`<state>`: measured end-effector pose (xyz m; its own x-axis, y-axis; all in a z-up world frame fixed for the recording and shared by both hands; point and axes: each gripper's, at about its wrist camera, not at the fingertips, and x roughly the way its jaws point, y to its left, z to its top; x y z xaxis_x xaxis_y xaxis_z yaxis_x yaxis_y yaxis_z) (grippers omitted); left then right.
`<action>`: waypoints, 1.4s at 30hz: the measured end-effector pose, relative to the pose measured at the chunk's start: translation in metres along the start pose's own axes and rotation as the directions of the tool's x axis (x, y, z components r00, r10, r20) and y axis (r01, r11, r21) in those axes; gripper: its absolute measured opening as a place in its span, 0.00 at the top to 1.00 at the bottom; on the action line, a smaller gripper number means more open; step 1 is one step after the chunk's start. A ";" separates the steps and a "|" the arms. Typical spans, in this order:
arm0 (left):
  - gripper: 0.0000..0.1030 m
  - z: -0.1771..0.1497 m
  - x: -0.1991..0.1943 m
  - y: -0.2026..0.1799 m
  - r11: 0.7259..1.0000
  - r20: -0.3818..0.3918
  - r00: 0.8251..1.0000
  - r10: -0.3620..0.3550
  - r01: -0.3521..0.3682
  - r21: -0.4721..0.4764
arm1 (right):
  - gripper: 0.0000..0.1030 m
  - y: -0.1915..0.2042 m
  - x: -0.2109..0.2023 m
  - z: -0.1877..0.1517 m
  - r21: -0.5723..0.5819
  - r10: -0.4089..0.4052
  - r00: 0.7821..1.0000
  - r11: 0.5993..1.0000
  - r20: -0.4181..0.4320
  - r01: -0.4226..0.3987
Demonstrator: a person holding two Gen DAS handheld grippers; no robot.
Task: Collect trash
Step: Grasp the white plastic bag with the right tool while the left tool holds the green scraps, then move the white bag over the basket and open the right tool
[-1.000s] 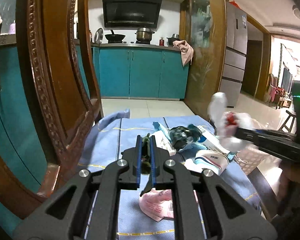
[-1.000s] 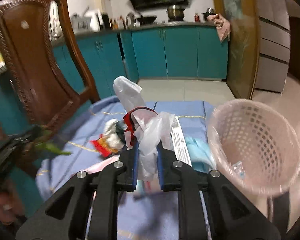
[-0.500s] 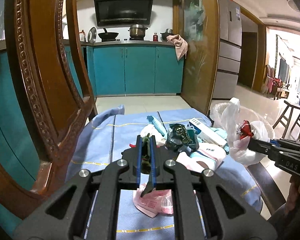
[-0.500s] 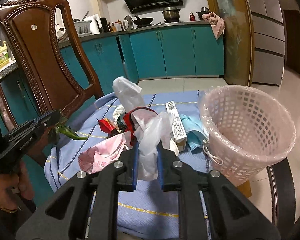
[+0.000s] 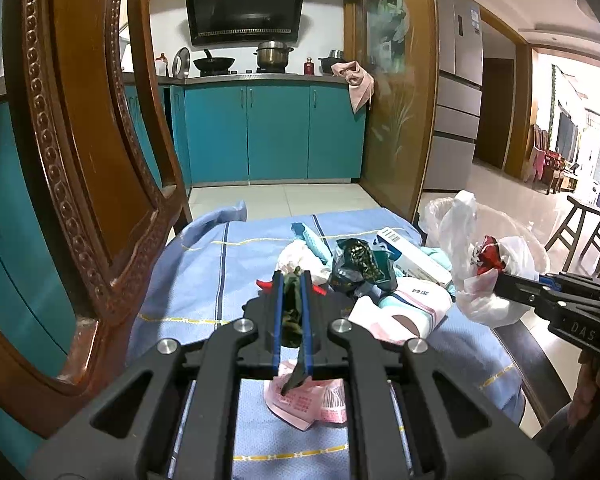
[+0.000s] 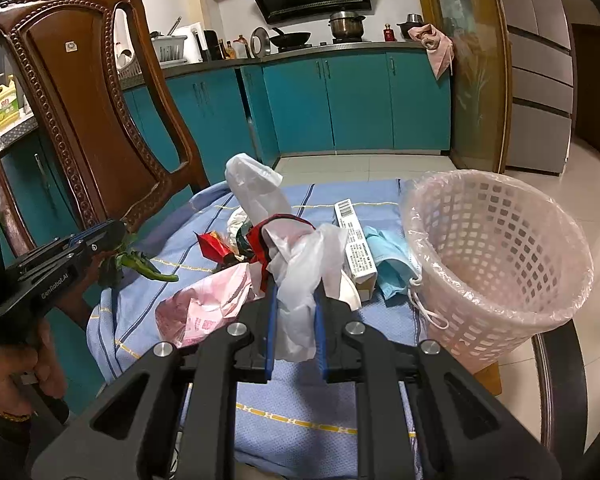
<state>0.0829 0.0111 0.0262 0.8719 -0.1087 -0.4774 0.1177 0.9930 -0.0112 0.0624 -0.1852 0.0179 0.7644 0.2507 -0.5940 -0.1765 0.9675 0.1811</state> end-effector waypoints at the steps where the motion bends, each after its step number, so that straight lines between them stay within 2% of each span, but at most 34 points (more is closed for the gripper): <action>1: 0.91 0.000 0.000 0.000 1.000 -0.002 1.000 0.001 -0.001 0.002 | 0.84 0.000 0.000 0.000 0.001 0.001 1.000 1.000 0.000 -0.001; 17: 0.91 -0.001 0.002 -0.003 1.000 -0.008 1.000 -0.001 0.001 0.009 | 0.84 0.000 0.002 0.000 0.000 0.000 1.000 1.000 -0.006 0.000; 22: 0.91 -0.001 0.002 -0.002 1.000 -0.008 1.000 -0.001 0.002 0.008 | 0.84 -0.007 -0.001 0.002 0.016 -0.013 1.000 1.000 0.023 0.013; 27: 0.91 -0.001 0.002 -0.002 1.000 -0.007 1.000 0.000 0.000 0.008 | 0.84 -0.035 -0.012 0.020 0.068 -0.102 0.987 0.993 0.123 0.094; 30: 0.91 -0.002 0.001 -0.002 1.000 -0.007 1.000 0.003 -0.003 0.006 | 0.84 -0.068 -0.017 0.034 0.142 -0.220 0.958 0.970 0.186 0.196; 34: 0.91 -0.002 0.001 0.000 1.000 -0.007 1.000 0.005 -0.005 0.000 | 0.84 -0.121 -0.002 0.040 0.245 -0.338 0.929 0.923 0.150 0.297; 35: 0.91 -0.002 0.001 -0.001 1.000 -0.007 1.000 0.004 -0.004 0.000 | 0.82 -0.130 0.004 0.040 0.255 -0.353 0.926 0.915 0.132 0.312; 37: 0.91 -0.002 0.001 -0.002 1.000 -0.004 1.000 0.002 -0.002 0.001 | 0.68 -0.153 0.024 0.036 0.279 -0.368 0.928 0.899 0.061 0.338; 38: 0.91 -0.002 0.001 -0.003 1.000 -0.002 1.000 0.001 -0.001 0.002 | 0.55 -0.158 0.030 0.034 0.289 -0.371 0.928 0.893 0.033 0.346; 39: 0.91 -0.002 0.001 -0.004 1.000 -0.001 1.000 -0.003 0.003 0.005 | 0.51 -0.162 0.031 0.030 0.310 -0.370 0.929 0.885 0.018 0.347; 40: 0.91 -0.002 0.000 -0.006 1.000 0.002 1.000 -0.004 0.004 0.009 | 0.49 -0.163 0.029 0.030 0.322 -0.364 0.931 0.884 0.019 0.339; 41: 0.91 -0.002 0.000 -0.008 1.000 0.008 1.000 -0.001 0.001 0.017 | 0.40 -0.160 0.022 0.030 0.334 -0.357 0.933 0.885 0.039 0.325; 42: 0.91 -0.003 -0.001 -0.009 1.000 0.013 1.000 -0.001 0.001 0.024 | 0.26 -0.158 0.013 0.028 0.344 -0.366 0.928 0.881 0.064 0.323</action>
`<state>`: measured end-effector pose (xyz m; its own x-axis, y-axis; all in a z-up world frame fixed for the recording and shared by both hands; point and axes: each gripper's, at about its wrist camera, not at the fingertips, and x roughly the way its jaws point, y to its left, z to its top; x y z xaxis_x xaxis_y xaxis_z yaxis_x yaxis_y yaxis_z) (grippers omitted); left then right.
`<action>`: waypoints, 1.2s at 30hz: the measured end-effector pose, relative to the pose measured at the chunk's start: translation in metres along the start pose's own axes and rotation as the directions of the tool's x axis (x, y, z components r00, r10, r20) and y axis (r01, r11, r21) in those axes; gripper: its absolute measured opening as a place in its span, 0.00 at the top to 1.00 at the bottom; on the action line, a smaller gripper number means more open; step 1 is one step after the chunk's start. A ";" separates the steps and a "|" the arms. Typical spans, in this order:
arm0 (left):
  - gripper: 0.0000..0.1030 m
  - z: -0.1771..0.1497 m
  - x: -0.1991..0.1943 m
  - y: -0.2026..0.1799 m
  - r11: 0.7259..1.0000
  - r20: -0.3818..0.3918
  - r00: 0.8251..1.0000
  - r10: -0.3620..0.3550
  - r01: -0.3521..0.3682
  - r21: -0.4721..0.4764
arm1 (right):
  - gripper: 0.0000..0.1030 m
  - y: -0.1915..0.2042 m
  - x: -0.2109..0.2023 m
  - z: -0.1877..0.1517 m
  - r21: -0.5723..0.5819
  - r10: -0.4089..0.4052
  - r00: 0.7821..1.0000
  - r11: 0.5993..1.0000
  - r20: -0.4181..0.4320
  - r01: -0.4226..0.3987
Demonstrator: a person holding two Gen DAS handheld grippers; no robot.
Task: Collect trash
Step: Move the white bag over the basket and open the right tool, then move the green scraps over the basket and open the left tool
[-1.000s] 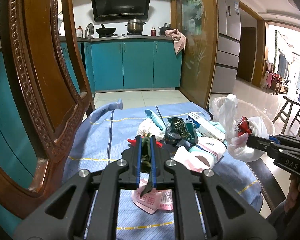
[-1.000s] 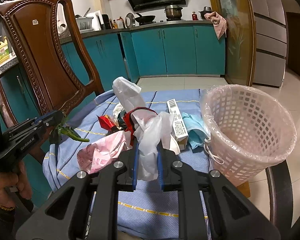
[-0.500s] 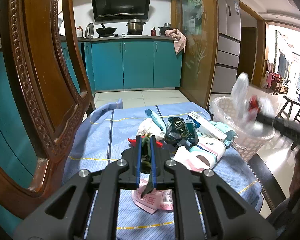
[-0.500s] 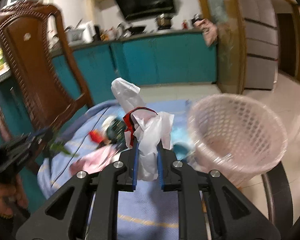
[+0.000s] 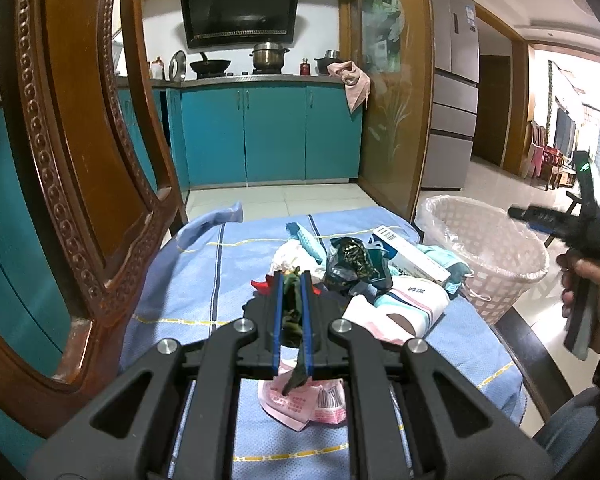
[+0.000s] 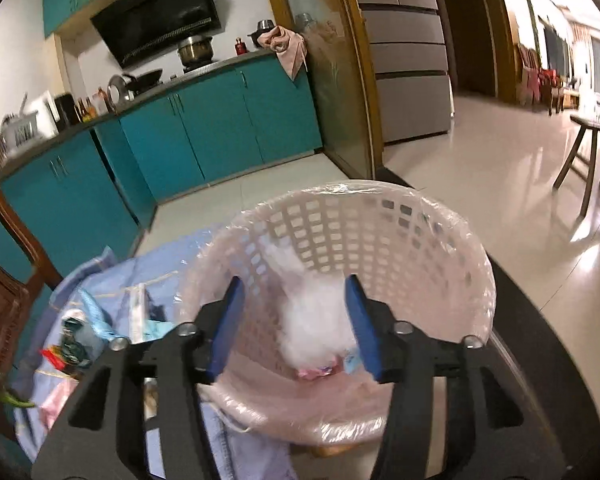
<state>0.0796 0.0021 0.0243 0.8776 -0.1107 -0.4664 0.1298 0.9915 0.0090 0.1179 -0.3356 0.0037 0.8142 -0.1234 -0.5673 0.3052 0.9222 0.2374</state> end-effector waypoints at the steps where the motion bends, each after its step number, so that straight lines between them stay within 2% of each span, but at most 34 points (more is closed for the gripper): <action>1: 0.91 0.000 0.000 -0.001 1.000 0.003 1.000 -0.001 0.001 0.002 | 0.20 -0.002 -0.017 -0.001 0.028 -0.012 0.998 1.000 0.055 0.010; 3: 0.91 0.000 0.000 -0.003 1.000 0.003 1.000 -0.007 0.007 0.006 | 0.05 -0.011 -0.044 -0.003 0.109 -0.020 0.990 0.994 0.141 0.004; 4: 0.91 0.001 0.000 -0.005 1.000 0.000 1.000 -0.011 0.011 0.008 | 0.04 -0.015 -0.053 -0.005 0.145 -0.020 0.986 0.989 0.167 -0.004; 7: 0.91 0.014 0.003 -0.020 0.998 -0.018 0.997 -0.070 0.070 -0.006 | 0.03 -0.025 -0.079 -0.012 0.235 -0.036 0.972 0.972 0.234 -0.021; 10: 0.91 0.040 0.010 -0.055 0.987 -0.022 0.987 -0.158 0.158 0.003 | 0.03 -0.034 -0.089 -0.017 0.275 -0.057 0.960 0.961 0.274 -0.022; 13: 0.91 0.083 0.030 -0.113 0.961 -0.022 0.961 -0.274 0.275 0.034 | 0.03 -0.046 -0.095 -0.021 0.335 -0.099 0.947 0.942 0.305 -0.010; 15: 0.89 0.107 0.042 -0.142 0.946 -0.008 0.948 -0.319 0.319 0.053 | 0.03 -0.052 -0.096 -0.017 0.367 -0.117 0.942 0.930 0.315 -0.008; 16: 0.79 0.126 0.053 -0.162 0.941 0.013 0.942 -0.335 0.334 0.050 | 0.03 -0.054 -0.096 -0.018 0.378 -0.124 0.938 0.926 0.322 -0.007; 17: 0.41 0.136 0.060 -0.173 0.941 0.014 0.941 -0.337 0.336 0.050 | 0.03 -0.058 -0.097 -0.014 0.379 -0.126 0.938 0.925 0.322 -0.006; 18: 0.20 0.143 0.067 -0.180 0.944 0.013 0.945 -0.326 0.324 0.053 | 0.03 -0.058 -0.097 -0.013 0.376 -0.124 0.939 0.927 0.320 -0.005; 19: 0.05 0.150 0.073 -0.186 0.958 0.021 0.959 -0.282 0.281 0.051 | 0.03 -0.058 -0.097 -0.013 0.371 -0.119 0.941 0.929 0.317 -0.008; 20: 0.05 0.153 0.078 -0.186 0.973 0.040 0.973 -0.227 0.225 0.040 | 0.03 -0.058 -0.099 -0.012 0.367 -0.114 0.942 0.930 0.317 -0.012; 23: 0.05 0.144 0.074 -0.168 0.980 0.020 0.980 -0.196 0.196 0.031 | 0.03 -0.054 -0.099 -0.012 0.346 -0.083 0.946 0.938 0.312 -0.032; 25: 0.03 0.132 0.060 -0.147 0.986 0.042 0.986 -0.164 0.162 0.034 | 0.03 -0.051 -0.100 -0.011 0.324 -0.063 0.951 0.945 0.303 -0.041; 27: 0.03 0.109 0.038 -0.115 0.994 0.062 0.992 -0.106 0.103 0.044 | 0.03 -0.041 -0.097 -0.010 0.287 -0.029 0.958 0.956 0.284 -0.056; 30: 0.03 0.072 0.012 -0.072 0.999 0.054 0.998 -0.040 0.038 0.029 | 0.03 -0.019 -0.093 -0.011 0.196 0.024 0.969 0.978 0.245 -0.073; 33: 0.03 0.035 -0.005 -0.035 1.000 0.031 0.999 0.008 -0.008 -0.012 | 0.03 0.010 -0.086 -0.020 0.069 0.087 0.983 0.993 0.164 -0.100; 36: 0.03 -0.001 -0.012 -0.012 0.998 -0.001 0.998 0.065 -0.065 -0.013 | 0.03 0.036 -0.082 -0.033 -0.032 0.140 0.987 0.990 0.083 -0.138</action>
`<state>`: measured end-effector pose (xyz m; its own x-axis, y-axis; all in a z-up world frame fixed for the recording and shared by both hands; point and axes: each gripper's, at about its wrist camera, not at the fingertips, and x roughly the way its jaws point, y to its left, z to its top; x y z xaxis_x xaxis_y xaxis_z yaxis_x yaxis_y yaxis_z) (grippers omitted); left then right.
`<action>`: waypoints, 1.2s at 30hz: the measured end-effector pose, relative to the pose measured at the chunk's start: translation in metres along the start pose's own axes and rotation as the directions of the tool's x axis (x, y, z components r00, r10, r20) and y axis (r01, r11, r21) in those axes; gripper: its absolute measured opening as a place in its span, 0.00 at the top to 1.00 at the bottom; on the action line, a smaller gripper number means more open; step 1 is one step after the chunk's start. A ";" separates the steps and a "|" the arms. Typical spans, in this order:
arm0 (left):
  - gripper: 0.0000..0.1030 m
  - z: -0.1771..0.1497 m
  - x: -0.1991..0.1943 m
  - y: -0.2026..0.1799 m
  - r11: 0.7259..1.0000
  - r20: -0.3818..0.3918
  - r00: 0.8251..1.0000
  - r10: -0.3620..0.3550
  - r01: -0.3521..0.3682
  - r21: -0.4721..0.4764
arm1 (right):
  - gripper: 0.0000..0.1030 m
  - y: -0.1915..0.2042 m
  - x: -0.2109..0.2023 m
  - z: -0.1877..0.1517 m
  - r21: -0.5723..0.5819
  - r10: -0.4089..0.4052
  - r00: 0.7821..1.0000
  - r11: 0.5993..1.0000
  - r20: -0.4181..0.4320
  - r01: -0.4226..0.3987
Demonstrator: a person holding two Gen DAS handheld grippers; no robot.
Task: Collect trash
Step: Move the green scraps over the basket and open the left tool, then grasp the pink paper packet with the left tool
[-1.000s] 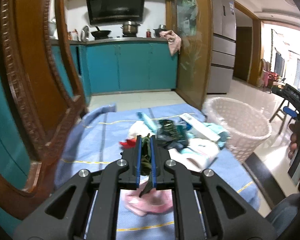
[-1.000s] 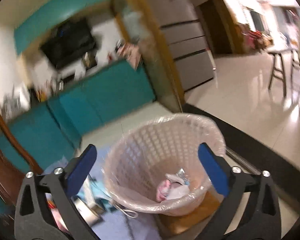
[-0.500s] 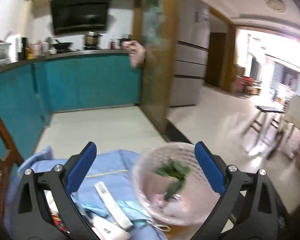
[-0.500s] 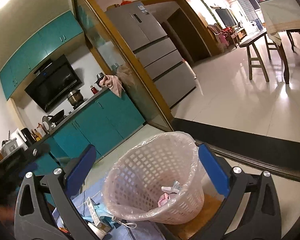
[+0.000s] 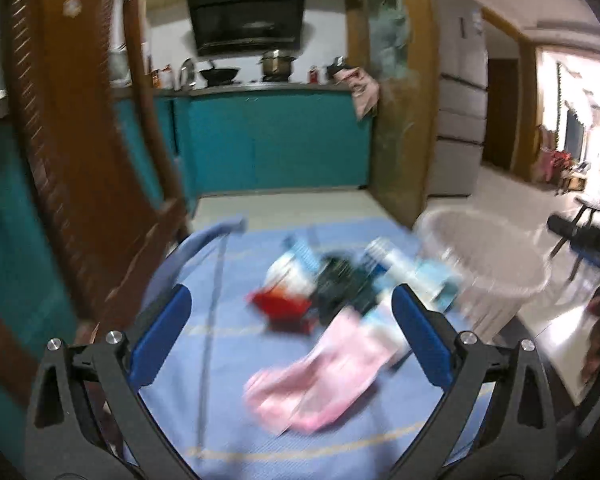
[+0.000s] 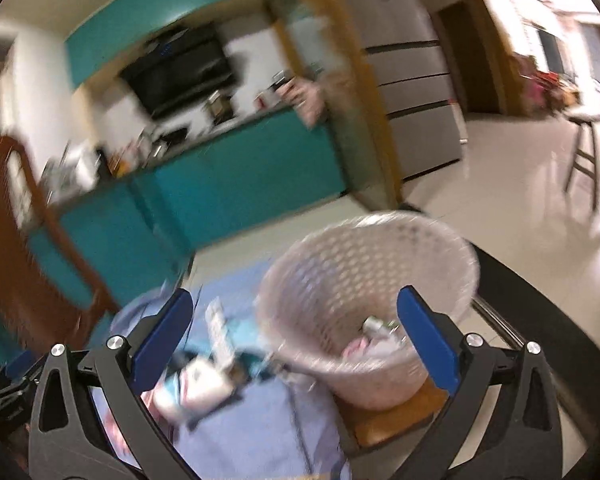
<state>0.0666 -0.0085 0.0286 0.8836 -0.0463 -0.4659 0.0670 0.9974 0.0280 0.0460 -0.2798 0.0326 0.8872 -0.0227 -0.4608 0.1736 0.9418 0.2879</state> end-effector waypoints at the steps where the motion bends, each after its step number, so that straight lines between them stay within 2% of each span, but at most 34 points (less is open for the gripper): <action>1: 0.03 -0.005 0.000 0.004 1.000 -0.019 1.000 0.001 -0.001 -0.005 | 0.03 0.011 0.002 -0.007 -0.040 0.023 0.999 0.999 -0.038 -0.024; 4: 0.03 -0.018 0.004 0.009 0.999 -0.098 0.994 -0.041 0.037 -0.038 | 0.03 0.032 -0.003 -0.020 -0.120 0.053 0.995 0.991 -0.083 -0.062; 7: 0.03 -0.020 0.003 -0.001 0.999 -0.103 0.994 -0.047 0.049 0.015 | 0.03 0.051 -0.005 -0.032 -0.186 0.073 0.989 0.978 -0.127 -0.096; 11: 0.03 -0.029 0.002 -0.016 0.993 -0.124 0.992 -0.022 0.036 0.113 | 0.03 0.061 -0.003 -0.042 -0.224 0.065 0.985 0.969 -0.160 -0.101; 27: 0.03 -0.033 0.014 -0.022 0.991 -0.191 0.981 -0.029 0.053 0.123 | 0.03 0.055 0.002 -0.041 -0.217 0.069 0.979 0.970 -0.192 -0.111; 32: 0.03 -0.034 0.030 -0.039 0.973 -0.213 0.977 -0.016 0.064 0.221 | 0.04 0.051 0.013 -0.043 -0.194 0.075 0.968 0.973 -0.240 -0.124; 36: 0.03 -0.036 0.055 -0.053 0.948 -0.244 0.970 -0.004 0.081 0.307 | 0.13 0.040 0.027 -0.041 -0.142 0.078 0.953 0.982 -0.293 -0.124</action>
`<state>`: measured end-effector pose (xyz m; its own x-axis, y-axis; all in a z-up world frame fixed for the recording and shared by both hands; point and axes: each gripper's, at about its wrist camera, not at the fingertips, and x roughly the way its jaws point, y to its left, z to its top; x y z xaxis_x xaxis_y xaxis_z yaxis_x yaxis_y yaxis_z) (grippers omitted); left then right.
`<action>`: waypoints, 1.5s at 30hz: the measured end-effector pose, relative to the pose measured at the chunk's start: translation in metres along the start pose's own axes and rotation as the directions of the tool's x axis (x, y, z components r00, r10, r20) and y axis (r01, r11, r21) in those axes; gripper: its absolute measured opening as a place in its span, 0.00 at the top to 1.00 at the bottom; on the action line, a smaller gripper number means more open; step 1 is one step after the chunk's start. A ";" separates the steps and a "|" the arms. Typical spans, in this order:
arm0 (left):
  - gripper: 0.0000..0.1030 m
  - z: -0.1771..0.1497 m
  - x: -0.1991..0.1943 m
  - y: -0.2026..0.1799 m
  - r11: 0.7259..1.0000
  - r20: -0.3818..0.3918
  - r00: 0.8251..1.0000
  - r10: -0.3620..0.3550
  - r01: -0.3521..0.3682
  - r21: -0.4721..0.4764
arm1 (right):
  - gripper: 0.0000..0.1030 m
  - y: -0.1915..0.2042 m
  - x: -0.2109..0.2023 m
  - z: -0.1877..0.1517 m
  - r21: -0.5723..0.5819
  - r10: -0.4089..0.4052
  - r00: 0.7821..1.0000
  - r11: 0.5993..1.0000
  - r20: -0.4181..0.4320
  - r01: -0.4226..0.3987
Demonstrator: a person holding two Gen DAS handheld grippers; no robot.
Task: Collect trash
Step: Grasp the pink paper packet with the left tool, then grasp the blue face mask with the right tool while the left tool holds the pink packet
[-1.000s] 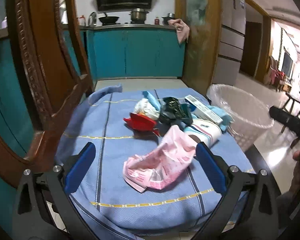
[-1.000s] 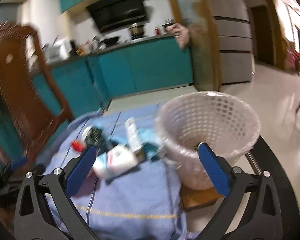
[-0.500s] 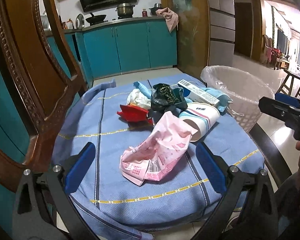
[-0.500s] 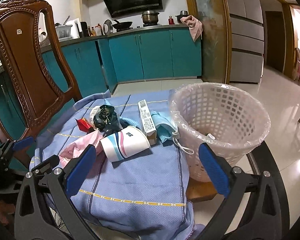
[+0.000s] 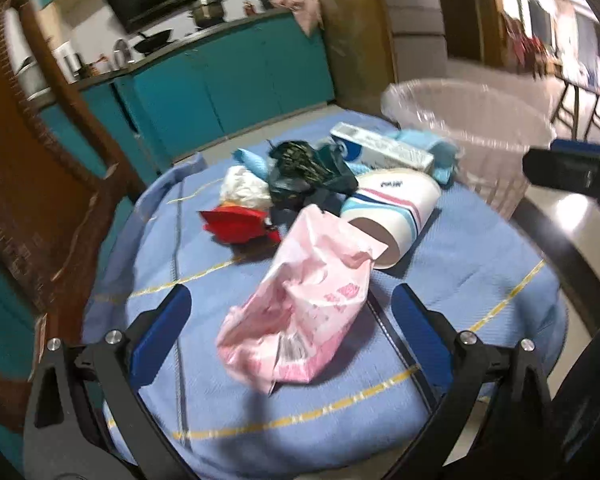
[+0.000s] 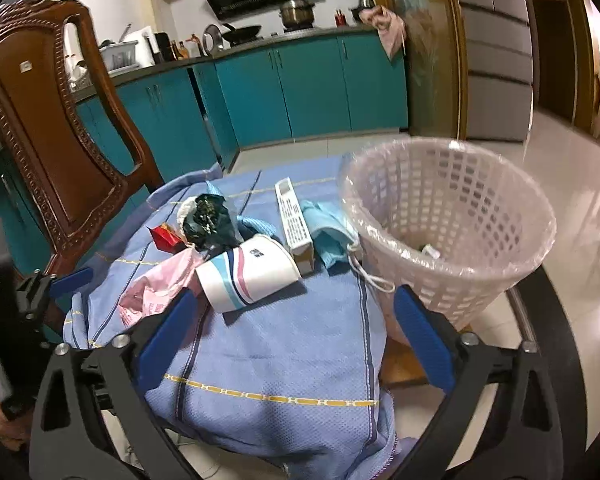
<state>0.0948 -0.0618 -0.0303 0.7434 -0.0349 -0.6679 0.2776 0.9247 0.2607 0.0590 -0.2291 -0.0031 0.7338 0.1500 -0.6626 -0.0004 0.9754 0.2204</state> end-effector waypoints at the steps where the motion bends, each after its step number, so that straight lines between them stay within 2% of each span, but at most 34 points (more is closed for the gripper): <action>1: 0.04 0.002 0.008 -0.003 1.000 -0.015 1.000 -0.007 0.007 0.014 | 0.15 -0.004 0.003 0.001 0.011 0.005 1.000 1.000 -0.014 -0.005; 3: 0.13 0.004 0.026 -0.007 0.999 -0.053 0.998 -0.016 0.018 0.044 | 0.21 -0.007 0.008 0.002 0.026 0.012 0.999 1.000 -0.031 -0.012; 5: 0.53 0.003 0.041 -0.006 0.998 -0.106 0.994 -0.039 0.044 0.041 | 0.26 -0.010 0.011 0.003 0.032 0.009 0.999 0.999 -0.040 -0.008; 6: 0.62 0.003 0.042 -0.002 0.998 -0.107 0.993 -0.057 0.059 0.008 | 0.28 -0.011 0.013 0.003 0.034 0.009 0.999 0.999 -0.045 -0.008; 7: 0.75 0.003 0.040 0.002 0.997 -0.101 0.992 -0.073 0.072 -0.021 | 0.29 -0.011 0.015 0.003 0.039 0.013 0.999 0.999 -0.051 -0.011; 8: 0.80 0.006 0.034 0.010 0.995 -0.091 0.992 -0.089 0.084 -0.059 | 0.29 -0.012 0.015 0.003 0.042 0.017 0.998 0.999 -0.055 -0.015; 10: 0.83 0.009 0.015 0.023 0.991 -0.028 0.997 -0.067 0.063 -0.114 | 0.30 -0.013 0.017 0.004 0.050 0.022 0.998 0.999 -0.059 -0.019; 11: 0.84 0.010 -0.002 0.034 0.984 0.029 0.998 -0.060 0.064 -0.164 | 0.30 -0.014 0.018 0.004 0.053 0.024 0.998 0.998 -0.060 -0.020; 13: 0.84 0.007 -0.032 0.055 0.964 0.131 0.990 -0.047 0.079 -0.254 | 0.30 -0.014 0.021 0.006 0.056 0.021 0.998 0.998 -0.063 -0.017; 16: 0.84 0.002 -0.058 0.073 0.938 0.218 0.976 -0.011 0.085 -0.336 | 0.30 -0.015 0.028 0.010 0.070 0.031 0.997 0.997 -0.076 -0.026; 18: 0.84 -0.001 -0.071 0.082 0.927 0.267 0.963 0.033 0.071 -0.368 | 0.39 -0.017 0.036 0.014 0.087 0.045 0.995 0.995 -0.094 -0.037; 20: 0.84 -0.002 -0.076 0.086 0.920 0.293 0.955 0.050 0.070 -0.387 | 0.44 -0.020 0.046 0.019 0.109 0.050 0.993 0.993 -0.106 -0.039; 23: 0.83 -0.002 -0.073 0.088 0.913 0.294 0.955 0.042 0.083 -0.399 | 0.52 -0.031 0.063 0.025 0.170 0.045 0.990 0.985 -0.132 -0.023; 28: 0.83 -0.001 -0.076 0.093 0.900 0.318 0.947 0.042 0.103 -0.424 | 0.57 -0.050 0.090 0.030 0.277 0.050 0.984 0.961 -0.172 -0.001; 32: 0.83 -0.005 -0.071 0.097 0.891 0.300 0.953 0.032 0.109 -0.440 | 0.61 -0.055 0.113 0.032 0.337 0.064 0.980 0.941 -0.187 0.003; 34: 0.82 -0.006 -0.067 0.099 0.889 0.284 0.959 0.022 0.112 -0.445 | 0.71 -0.054 0.118 0.034 0.335 0.065 0.983 0.942 -0.174 -0.003; 35: 0.82 -0.006 -0.065 0.100 0.887 0.280 0.960 0.017 0.114 -0.447 | 0.83 -0.052 0.118 0.036 0.324 0.062 0.984 0.946 -0.169 -0.004; 36: 0.82 -0.006 -0.064 0.101 0.886 0.275 0.961 0.013 0.117 -0.449 | 0.89 -0.051 0.117 0.037 0.310 0.064 0.985 0.951 -0.161 -0.011; 37: 0.82 -0.006 -0.063 0.102 0.885 0.273 0.962 0.010 0.119 -0.451 | 0.90 -0.049 0.115 0.038 0.302 0.067 0.986 0.953 -0.153 -0.018; 40: 0.81 -0.006 -0.062 0.102 0.884 0.275 0.961 0.010 0.120 -0.451 | 0.91 -0.028 0.089 0.047 0.208 0.098 0.993 0.974 -0.062 -0.083; 43: 0.81 -0.006 -0.061 0.102 0.881 0.276 0.961 0.004 0.127 -0.456 | 0.91 -0.003 0.049 0.051 0.057 0.086 0.994 0.994 0.068 -0.090; 45: 0.81 -0.005 -0.060 0.100 0.887 0.268 0.963 -0.002 0.125 -0.445 | 0.91 0.017 0.014 0.048 -0.052 0.069 0.981 0.997 0.182 -0.061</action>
<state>0.0750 0.0349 0.0319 0.8787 -0.1368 -0.4574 0.0684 0.9842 -0.1631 0.1016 -0.2181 0.0257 0.8433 0.1852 -0.5045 -0.0800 0.9716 0.2229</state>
